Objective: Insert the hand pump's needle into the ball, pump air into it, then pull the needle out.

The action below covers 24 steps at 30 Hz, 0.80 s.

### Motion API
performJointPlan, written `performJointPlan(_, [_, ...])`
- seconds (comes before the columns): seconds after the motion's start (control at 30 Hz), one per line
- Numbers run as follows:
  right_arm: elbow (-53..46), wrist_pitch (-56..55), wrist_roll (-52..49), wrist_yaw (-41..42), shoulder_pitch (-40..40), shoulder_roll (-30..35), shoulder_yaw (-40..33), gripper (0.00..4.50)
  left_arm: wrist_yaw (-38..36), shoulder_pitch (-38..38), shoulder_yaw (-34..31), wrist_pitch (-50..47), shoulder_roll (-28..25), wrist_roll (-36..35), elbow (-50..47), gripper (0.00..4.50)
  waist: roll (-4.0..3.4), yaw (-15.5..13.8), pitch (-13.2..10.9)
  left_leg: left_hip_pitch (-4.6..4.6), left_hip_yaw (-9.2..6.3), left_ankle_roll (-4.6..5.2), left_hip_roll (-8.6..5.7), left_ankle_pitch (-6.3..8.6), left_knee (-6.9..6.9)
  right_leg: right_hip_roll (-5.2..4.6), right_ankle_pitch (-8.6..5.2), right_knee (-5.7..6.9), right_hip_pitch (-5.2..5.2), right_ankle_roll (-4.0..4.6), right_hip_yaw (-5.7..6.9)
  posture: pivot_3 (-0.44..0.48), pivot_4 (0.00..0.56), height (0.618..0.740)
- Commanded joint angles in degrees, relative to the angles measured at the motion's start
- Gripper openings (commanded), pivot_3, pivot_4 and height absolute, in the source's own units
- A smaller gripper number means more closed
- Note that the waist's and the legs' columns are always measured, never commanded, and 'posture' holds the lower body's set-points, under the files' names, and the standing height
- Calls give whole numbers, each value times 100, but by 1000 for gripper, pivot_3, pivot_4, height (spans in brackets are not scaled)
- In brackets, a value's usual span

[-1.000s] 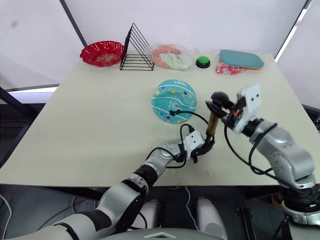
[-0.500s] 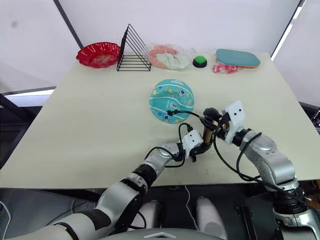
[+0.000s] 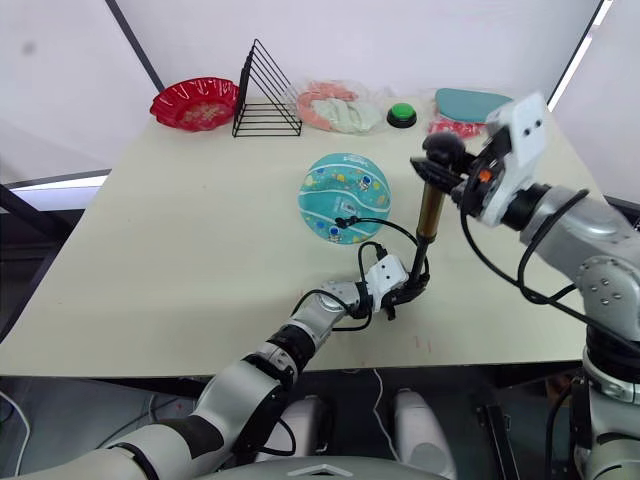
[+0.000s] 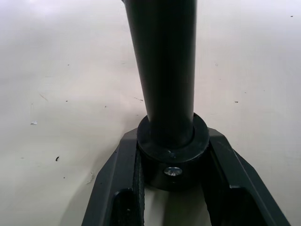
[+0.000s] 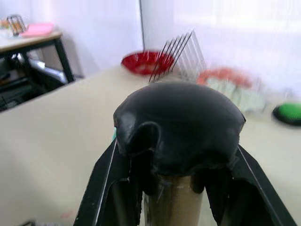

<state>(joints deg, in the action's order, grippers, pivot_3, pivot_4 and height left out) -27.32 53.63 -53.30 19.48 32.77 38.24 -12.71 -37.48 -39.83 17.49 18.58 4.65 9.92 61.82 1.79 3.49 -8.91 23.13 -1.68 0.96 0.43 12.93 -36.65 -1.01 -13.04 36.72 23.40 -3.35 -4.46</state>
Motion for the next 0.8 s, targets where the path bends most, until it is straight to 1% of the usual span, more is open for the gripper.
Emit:
performJointPlan(0.03, [-248, -482, 257, -97, -28, -47, -311, 1149, -106, 264, 188, -171, -40, 229, 328, 1065, -3, -2, 2, 7, 4, 1, -1, 0, 0, 0, 0, 0, 7, 0, -4, 0, 150, 740])
performJointPlan(0.07, [-229, -539, 348, -72, -137, -86, -232, 1149, -107, 271, 188, -173, -38, 228, 320, 1065, -2, -4, 2, 7, 2, 2, -1, 1, 0, 1, 0, 0, 7, 0, -2, 0, 150, 740])
performJointPlan(0.17, [74, -1067, 1075, 76, -864, -412, 491, 1149, -117, 321, 192, -181, -39, 222, 274, 1065, 22, 3, 30, 5, 5, 7, -3, 4, 0, 2, -1, 0, 6, -2, -3, 0, 150, 740])
performJointPlan(0.27, [418, -1625, 1676, 191, -1317, -663, 986, 1149, -132, 355, 198, -193, -51, 223, 232, 1065, 39, 56, 55, -32, 17, 15, 2, 11, 2, 7, -5, 0, -18, -6, -13, 0, 150, 740])
performJointPlan(0.33, [602, -1929, 1981, 327, -1573, -731, 1249, 1149, -133, 363, 203, -203, -57, 225, 217, 1065, 70, 59, 93, -44, 18, 15, 10, 11, 2, 14, -6, 0, -25, -7, -14, 0, 150, 740])
performJointPlan(0.4, [1364, -2502, 2468, 498, -2106, -937, 1685, 1149, -127, 366, 191, -224, -78, 217, 177, 1064, 99, 60, 137, -53, 15, 14, 19, 13, 4, 22, -8, 1, -30, -3, -11, 0, 150, 740])
performJointPlan(0.43, [1685, -2706, 2616, 564, -2289, -1037, 1837, 1149, -124, 370, 180, -236, -87, 208, 159, 1064, 132, 61, 184, -59, 14, 14, 22, 12, 13, 23, -9, 0, -32, 0, -11, 0, 150, 740])
performJointPlan(0.47, [1994, -2904, 2804, 646, -2415, -1089, 2019, 1149, -124, 376, 175, -245, -98, 207, 143, 1064, 140, 61, 191, -81, 14, 14, 21, 14, 24, 27, -17, -2, -49, 12, -9, 0, 150, 740])
performJointPlan(0.5, [2224, -3048, 2935, 712, -2465, -1144, 2127, 1149, -124, 386, 169, -254, -107, 212, 126, 1064, 158, 67, 206, -115, 12, 15, 25, 27, 26, 32, -26, -7, -82, 25, -7, 0, 150, 740])
performJointPlan(0.53, [2434, -3156, 2989, 746, -2485, -1231, 2174, 1149, -125, 396, 160, -265, -112, 214, 112, 1064, 165, 68, 210, -152, 13, 0, 64, 54, 28, 41, -57, -12, -147, 58, -7, 0, 150, 740])
performJointPlan(0.57, [2617, -3244, 3044, 782, -2491, -1289, 2229, 1149, -125, 406, 153, -275, -116, 220, 99, 1064, 175, 67, 216, -175, 11, -11, 78, 62, 28, 37, -65, -22, -170, 70, -6, 0, 150, 740])
performJointPlan(0.6, [2751, -3331, 3122, 836, -2492, -1297, 2298, 1149, -125, 412, 151, -281, -117, 226, 89, 1064, 173, 66, 216, -230, 14, -28, 94, 74, 28, 20, -67, -29, -188, 75, 14, 0, 150, 740])
performJointPlan(0.67, [2976, -3492, 3290, 938, -2488, -1302, 2406, 1149, -124, 420, 150, -291, -118, 229, 75, 1064, 152, 64, 217, -238, 23, -31, 100, 80, 28, -13, -68, -29, -189, 76, 49, 0, 150, 740])
performJointPlan(0.8, [3204, -3604, 3296, 1044, -2461, -1417, 2360, 1149, -115, 417, 144, -296, -112, 223, 77, 1064, 144, 52, 215, -235, 21, -28, 99, 83, 28, -14, -68, -30, -185, 76, 55, 0, 150, 740])
